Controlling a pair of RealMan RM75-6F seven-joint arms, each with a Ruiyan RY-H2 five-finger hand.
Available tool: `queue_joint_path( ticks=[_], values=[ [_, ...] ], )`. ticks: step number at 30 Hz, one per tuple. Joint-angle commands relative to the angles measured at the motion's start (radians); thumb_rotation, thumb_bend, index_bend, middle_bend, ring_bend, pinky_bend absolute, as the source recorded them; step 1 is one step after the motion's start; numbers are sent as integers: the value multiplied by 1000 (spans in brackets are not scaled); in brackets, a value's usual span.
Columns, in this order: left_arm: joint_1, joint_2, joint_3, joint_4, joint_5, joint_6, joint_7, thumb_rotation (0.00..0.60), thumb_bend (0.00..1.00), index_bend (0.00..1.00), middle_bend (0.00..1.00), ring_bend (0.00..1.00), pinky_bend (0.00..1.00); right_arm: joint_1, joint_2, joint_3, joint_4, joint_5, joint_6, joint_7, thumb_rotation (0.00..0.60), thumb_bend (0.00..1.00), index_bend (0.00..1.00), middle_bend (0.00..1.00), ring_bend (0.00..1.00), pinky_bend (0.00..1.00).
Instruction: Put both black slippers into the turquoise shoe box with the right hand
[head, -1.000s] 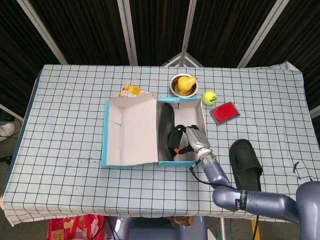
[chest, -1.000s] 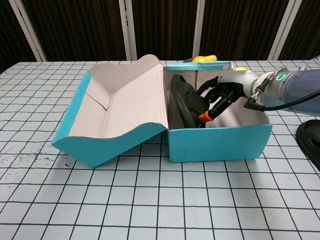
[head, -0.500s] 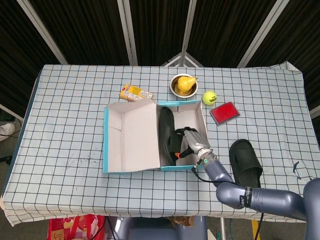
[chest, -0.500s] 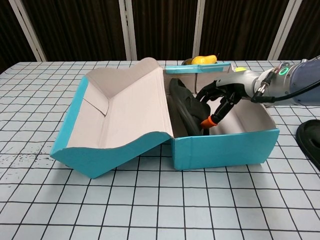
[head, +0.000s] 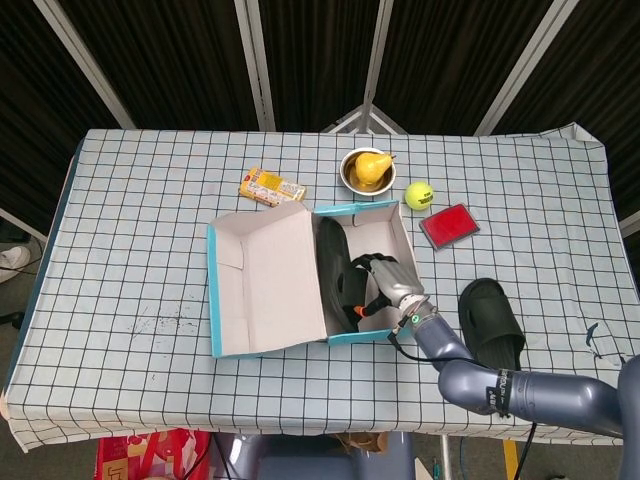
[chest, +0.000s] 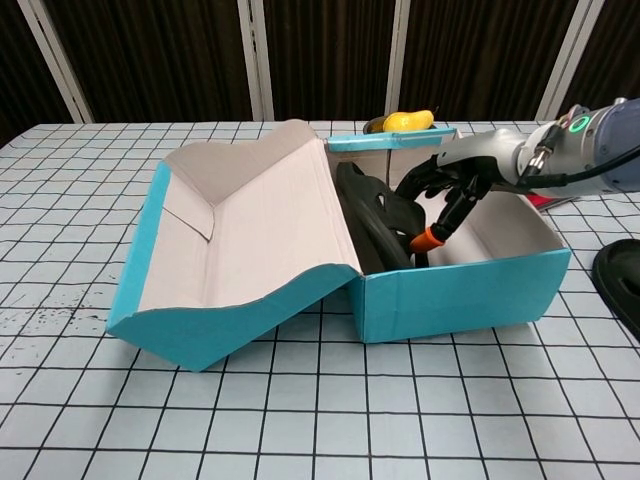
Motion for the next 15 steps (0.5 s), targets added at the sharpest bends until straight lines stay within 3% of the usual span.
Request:
queue_joint_path(
  ticks=[1,15],
  values=[
    [0,-1,0,0,0,0,1,600,382,36,0,0,68,8,13,-7,-10,5,0,-2,600,345,230,127,0,0],
    [1,-1,1,1,1,2,2,600,382,41,0,0,68,46,32,-26,-43,54,28,4,600,345,189,112,0,0]
  ],
)
